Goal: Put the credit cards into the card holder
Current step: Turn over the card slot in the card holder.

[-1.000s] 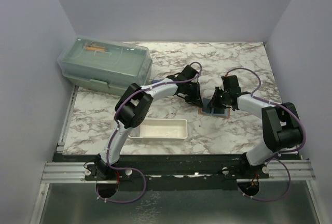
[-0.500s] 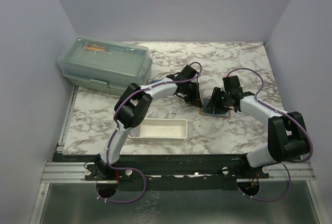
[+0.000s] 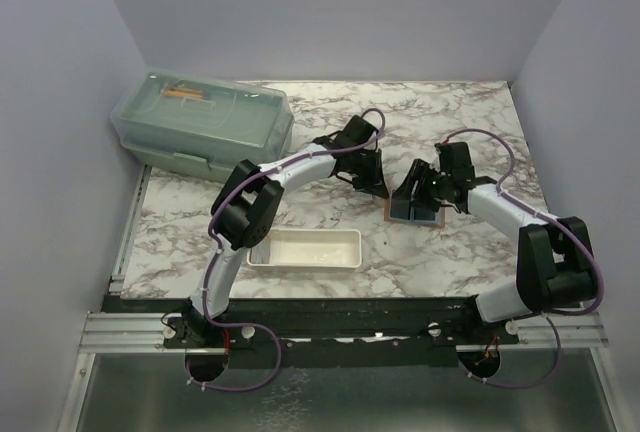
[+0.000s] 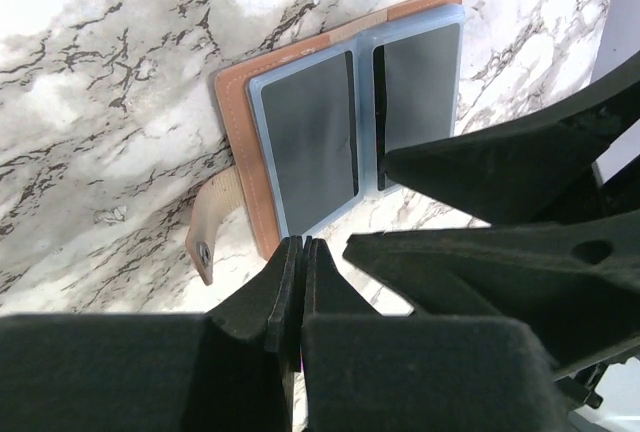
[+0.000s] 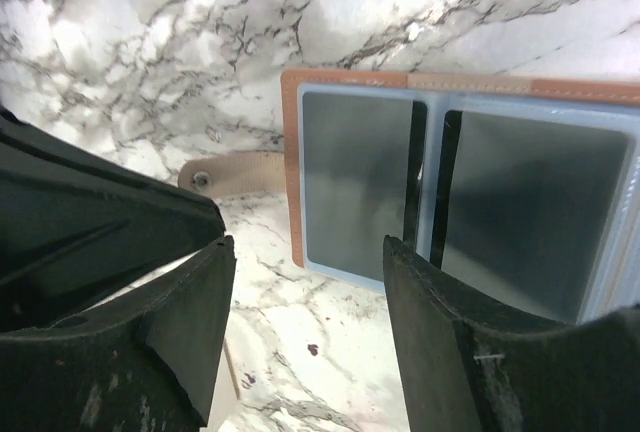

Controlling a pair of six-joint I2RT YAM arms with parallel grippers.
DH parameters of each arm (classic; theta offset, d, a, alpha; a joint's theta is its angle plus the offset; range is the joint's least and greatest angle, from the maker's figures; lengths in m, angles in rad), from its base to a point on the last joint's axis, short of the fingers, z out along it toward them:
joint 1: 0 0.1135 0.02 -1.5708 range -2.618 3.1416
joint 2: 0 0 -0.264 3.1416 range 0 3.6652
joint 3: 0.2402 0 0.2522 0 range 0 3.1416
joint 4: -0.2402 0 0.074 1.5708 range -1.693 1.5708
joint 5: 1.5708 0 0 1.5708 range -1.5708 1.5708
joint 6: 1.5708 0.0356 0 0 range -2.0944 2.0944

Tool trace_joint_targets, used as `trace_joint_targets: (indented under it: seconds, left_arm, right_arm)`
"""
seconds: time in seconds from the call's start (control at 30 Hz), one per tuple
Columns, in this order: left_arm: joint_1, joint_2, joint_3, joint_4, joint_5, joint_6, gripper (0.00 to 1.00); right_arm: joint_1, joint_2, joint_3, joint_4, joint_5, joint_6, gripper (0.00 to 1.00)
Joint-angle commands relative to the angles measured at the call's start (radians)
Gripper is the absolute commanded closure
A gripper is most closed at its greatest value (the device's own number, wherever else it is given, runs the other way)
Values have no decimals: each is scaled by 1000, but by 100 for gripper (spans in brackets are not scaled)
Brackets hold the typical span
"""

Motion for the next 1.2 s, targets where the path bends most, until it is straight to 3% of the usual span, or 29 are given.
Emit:
trace_joint_targets:
  seconds: [0.0, 0.03, 0.17, 0.33, 0.7, 0.9, 1.17]
  left_arm:
    - [-13, -10, 49, -22, 34, -10, 100]
    - [-13, -10, 48, -22, 29, -14, 100]
    - [-12, 15, 61, -20, 13, -8, 81]
    - [-22, 56, 96, -21, 21, -8, 69]
    - [-38, 88, 105, -21, -4, 12, 53]
    - [-40, 93, 108, -22, -18, 12, 50]
    - [-43, 122, 126, -20, -19, 11, 46]
  right_arm:
    - [-31, -10, 6, 38, -40, 9, 36]
    - [-32, 0, 19, 12, -21, -10, 40]
    - [-31, 46, 30, 4, 10, -71, 60]
    - [-31, 107, 39, 14, 41, -78, 87]
    - [-32, 92, 17, -22, 133, -86, 90]
    - [-31, 129, 10, -10, 136, -75, 90]
    - [-31, 165, 9, -5, 137, -66, 100]
